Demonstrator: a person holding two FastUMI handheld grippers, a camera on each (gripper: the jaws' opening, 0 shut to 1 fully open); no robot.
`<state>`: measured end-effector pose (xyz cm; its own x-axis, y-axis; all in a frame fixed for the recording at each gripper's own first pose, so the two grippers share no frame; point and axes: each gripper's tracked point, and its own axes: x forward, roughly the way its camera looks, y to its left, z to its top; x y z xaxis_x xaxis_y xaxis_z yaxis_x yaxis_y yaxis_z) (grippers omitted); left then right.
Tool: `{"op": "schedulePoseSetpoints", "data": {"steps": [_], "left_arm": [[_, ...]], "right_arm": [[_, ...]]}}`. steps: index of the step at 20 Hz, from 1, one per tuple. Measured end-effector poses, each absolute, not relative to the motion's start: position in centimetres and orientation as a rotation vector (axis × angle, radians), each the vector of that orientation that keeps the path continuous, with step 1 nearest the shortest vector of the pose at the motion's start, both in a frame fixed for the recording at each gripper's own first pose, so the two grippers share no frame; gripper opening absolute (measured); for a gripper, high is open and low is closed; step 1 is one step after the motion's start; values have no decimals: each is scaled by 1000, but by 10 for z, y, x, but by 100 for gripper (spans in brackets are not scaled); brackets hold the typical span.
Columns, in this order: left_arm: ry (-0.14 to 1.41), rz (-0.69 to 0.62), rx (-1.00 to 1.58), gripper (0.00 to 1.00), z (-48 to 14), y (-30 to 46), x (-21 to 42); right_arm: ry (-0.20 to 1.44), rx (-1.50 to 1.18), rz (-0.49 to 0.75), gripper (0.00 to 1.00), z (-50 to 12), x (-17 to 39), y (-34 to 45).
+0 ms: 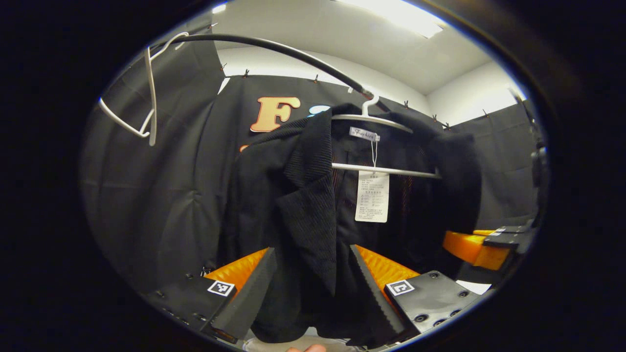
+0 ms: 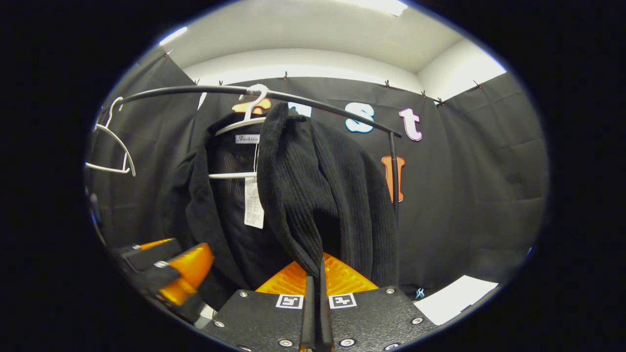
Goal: Grasp the clothes on the hanger with both hands and then place them into the laundry hamper below.
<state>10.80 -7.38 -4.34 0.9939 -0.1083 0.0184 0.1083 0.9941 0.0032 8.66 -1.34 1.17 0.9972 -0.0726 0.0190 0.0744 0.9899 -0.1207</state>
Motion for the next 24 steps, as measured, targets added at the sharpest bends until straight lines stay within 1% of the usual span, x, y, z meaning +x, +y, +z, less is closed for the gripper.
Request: {"op": "schedulePoseSetpoints", "data": {"steps": [1, 2, 3, 4, 8, 9, 11, 12, 18, 19, 20, 21, 22, 23, 24], "left_arm": [[-34, -104, 12, 96, -45, -81, 118], [-44, -84, 23, 97, -48, -84, 127], [-51, -53, 32, 92, -50, -85, 135], [-58, -26, 36, 96, -52, -86, 143], [-77, 48, 61, 97, -56, -83, 158], [-86, 65, 70, 93, -55, -80, 159], [-108, 96, 93, 93, -51, -72, 158], [-110, 108, 106, 91, -50, -68, 158], [-80, 117, 94, 25, -46, -41, 147], [-75, 92, 76, 13, -45, -40, 144], [-76, 75, 62, 15, -39, -36, 138], [-76, 67, 59, 14, -34, -31, 132], [-73, 66, 67, 19, -28, -24, 126], [-80, 75, 80, 16, -19, -16, 120], [-86, 96, 94, 14, -11, -8, 116]], "right_arm": [[-21, -129, -71, 5, 17, 83, -15], [-28, -136, -70, 5, 21, 81, -16], [-36, -141, -68, 5, 25, 80, -16], [-42, -146, -65, 5, 28, 79, -17], [-47, -139, -56, 5, 33, 82, -17], [-47, -136, -52, 5, 34, 81, -18], [-48, -135, -49, 5, 35, 80, -17], [-48, -133, -47, 5, 35, 79, -17], [-50, -120, -43, 6, 35, 71, -20], [-51, -121, -43, 10, 35, 70, -22], [-52, -118, -43, 6, 34, 69, -24], [-54, -109, -48, 5, 35, 66, -26], [-60, -92, -51, 4, 37, 63, -28], [-67, -77, -60, 4, 41, 61, -32], [-75, -71, -77, 9, 46, 60, -39]]}}
